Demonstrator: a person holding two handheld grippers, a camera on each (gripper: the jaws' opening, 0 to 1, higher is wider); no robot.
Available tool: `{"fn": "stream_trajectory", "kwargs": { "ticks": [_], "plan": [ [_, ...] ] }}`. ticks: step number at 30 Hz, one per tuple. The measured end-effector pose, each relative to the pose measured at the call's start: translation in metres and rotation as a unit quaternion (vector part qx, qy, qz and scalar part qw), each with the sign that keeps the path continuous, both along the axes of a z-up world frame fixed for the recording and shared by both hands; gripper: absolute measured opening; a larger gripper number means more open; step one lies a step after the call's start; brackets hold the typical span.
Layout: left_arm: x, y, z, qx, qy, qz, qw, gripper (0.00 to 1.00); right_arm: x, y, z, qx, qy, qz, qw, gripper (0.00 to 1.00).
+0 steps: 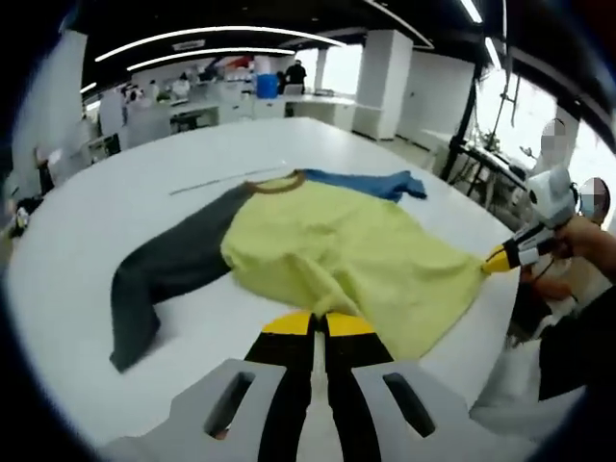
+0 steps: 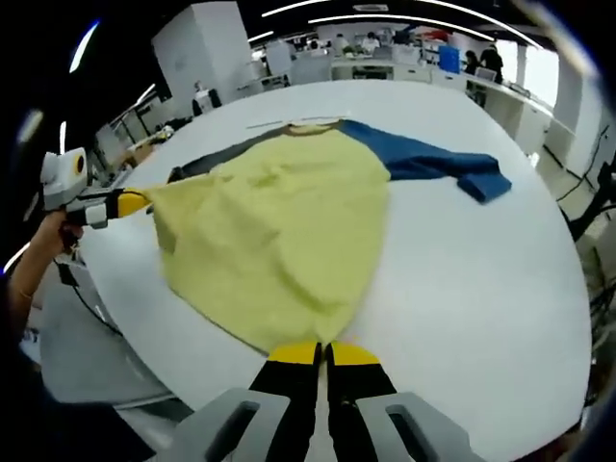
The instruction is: Fold the garment on the visible template until the final outline fits inside the template.
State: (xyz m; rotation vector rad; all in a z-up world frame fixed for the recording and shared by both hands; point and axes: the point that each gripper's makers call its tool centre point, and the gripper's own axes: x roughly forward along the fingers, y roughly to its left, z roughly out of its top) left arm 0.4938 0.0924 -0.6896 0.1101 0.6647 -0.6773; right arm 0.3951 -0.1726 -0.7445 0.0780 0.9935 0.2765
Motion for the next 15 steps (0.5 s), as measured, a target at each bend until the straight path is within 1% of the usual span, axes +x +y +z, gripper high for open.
{"fn": "stream_trajectory", "kwargs": {
  "ticks": [4, 6, 8, 11, 15],
  "plan": [
    [-0.009, 0.012, 0.000, -0.003, 0.006, 0.016, 0.9998, 0.00, -0.003, -0.005, 0.001, -0.009, 0.002, 0.002, 1.0000, 0.00],
    [-0.014, 0.018, -0.003, 0.007, 0.005, 0.016, 0.9998, 0.00, -0.004, -0.008, 0.001, -0.008, 0.003, 0.001, 1.0000, 0.00],
    [-0.022, 0.022, -0.007, 0.016, 0.013, 0.018, 0.9996, 0.00, -0.004, -0.010, 0.001, -0.003, 0.005, -0.005, 1.0000, 0.00],
    [-0.029, 0.028, -0.009, 0.013, 0.021, 0.028, 0.9993, 0.00, -0.005, -0.012, 0.001, 0.000, 0.006, -0.010, 0.9999, 0.00],
    [-0.041, 0.038, -0.014, 0.011, 0.034, 0.044, 0.9984, 0.00, -0.008, -0.015, 0.000, -0.006, 0.009, -0.008, 0.9999, 0.00]
  ]
}}
